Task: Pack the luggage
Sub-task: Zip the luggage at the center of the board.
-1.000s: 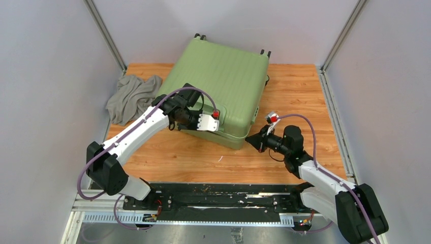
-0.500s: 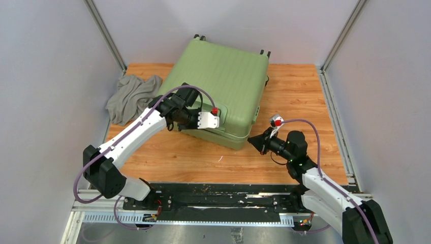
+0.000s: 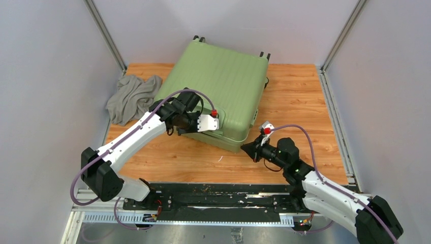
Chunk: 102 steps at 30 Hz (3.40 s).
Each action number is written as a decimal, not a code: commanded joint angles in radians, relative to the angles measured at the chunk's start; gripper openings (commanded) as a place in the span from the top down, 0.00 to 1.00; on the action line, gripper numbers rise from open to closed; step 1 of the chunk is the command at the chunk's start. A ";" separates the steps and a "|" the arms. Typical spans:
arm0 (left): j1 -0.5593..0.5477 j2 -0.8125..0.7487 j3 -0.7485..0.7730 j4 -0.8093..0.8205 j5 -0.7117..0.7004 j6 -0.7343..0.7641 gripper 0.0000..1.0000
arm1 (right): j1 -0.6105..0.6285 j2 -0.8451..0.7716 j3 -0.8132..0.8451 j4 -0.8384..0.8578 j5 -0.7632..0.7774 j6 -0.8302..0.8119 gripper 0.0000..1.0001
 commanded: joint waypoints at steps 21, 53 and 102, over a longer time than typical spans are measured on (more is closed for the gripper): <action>-0.091 0.026 0.157 0.284 0.066 -0.449 1.00 | 0.535 0.319 0.260 0.136 0.130 -0.045 1.00; 0.796 -0.008 0.369 0.004 0.401 -0.344 0.46 | 0.135 -0.104 0.188 -0.338 0.315 0.316 0.28; 0.872 -0.100 -0.230 0.431 0.654 -0.603 0.61 | -0.486 -0.101 0.171 -0.330 0.065 0.282 0.27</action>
